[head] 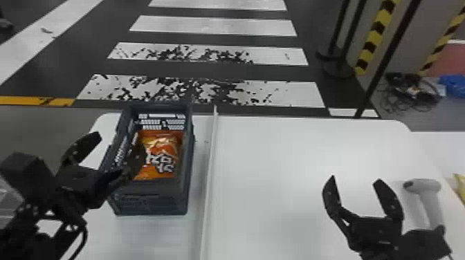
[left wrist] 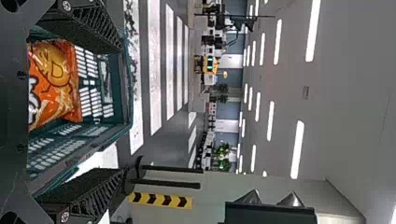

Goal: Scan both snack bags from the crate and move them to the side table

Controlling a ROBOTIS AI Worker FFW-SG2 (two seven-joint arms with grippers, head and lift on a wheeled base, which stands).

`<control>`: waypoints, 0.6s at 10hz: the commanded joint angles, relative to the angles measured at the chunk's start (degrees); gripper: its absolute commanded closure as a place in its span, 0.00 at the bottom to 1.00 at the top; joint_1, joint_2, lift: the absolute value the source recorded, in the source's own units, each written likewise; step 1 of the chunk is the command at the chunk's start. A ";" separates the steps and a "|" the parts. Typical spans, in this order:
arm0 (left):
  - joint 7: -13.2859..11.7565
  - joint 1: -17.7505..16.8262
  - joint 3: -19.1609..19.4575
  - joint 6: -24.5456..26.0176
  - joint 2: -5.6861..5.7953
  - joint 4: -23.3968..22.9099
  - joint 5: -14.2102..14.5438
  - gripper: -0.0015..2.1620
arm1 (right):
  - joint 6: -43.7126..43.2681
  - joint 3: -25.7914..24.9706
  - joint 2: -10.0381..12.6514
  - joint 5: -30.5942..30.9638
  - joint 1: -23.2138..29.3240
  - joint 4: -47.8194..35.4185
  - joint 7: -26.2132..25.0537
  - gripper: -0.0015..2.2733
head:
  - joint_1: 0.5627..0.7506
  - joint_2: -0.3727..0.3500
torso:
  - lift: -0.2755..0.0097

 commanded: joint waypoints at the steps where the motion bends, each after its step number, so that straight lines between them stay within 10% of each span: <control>1: -1.34 -5.04 1.45 8.71 2.00 0.29 0.34 0.04 | 0.20 0.11 -0.08 0.00 0.61 -0.38 0.00 0.02 | 0.70 0.53 | 0.62; 6: -10.30 -23.14 -7.78 12.75 14.48 12.68 -3.35 0.04 | 5.12 -0.15 -0.08 0.18 4.21 -5.74 0.00 0.02 | 0.70 0.56 | 0.62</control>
